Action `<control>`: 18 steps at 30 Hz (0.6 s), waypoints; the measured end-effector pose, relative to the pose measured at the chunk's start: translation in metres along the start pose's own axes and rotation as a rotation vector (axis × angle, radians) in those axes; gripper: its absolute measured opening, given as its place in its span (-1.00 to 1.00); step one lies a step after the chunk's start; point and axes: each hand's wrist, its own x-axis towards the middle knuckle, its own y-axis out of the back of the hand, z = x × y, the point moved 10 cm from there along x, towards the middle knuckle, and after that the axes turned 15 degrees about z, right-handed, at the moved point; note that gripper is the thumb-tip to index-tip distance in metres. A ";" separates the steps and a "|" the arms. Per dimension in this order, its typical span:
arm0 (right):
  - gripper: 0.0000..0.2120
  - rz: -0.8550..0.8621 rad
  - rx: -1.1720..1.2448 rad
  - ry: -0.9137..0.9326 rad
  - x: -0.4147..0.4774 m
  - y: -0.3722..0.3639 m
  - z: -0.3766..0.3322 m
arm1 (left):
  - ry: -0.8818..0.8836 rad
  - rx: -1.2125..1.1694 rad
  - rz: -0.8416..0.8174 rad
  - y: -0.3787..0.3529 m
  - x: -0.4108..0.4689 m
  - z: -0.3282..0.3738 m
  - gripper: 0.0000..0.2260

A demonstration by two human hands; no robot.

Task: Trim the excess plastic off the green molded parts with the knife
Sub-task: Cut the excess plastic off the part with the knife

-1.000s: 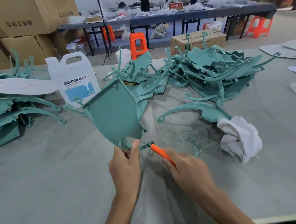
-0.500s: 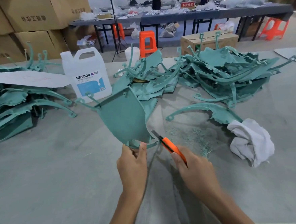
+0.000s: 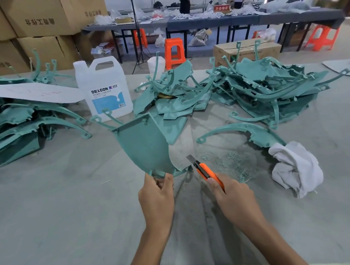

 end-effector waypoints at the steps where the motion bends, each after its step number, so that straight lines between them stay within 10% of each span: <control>1: -0.71 -0.003 0.010 -0.001 -0.002 0.000 0.000 | 0.002 -0.004 0.005 0.000 0.000 0.000 -0.82; 18: -0.61 -0.094 -0.166 -0.025 -0.009 -0.012 0.001 | -0.005 0.017 -0.007 0.001 -0.005 -0.004 -0.83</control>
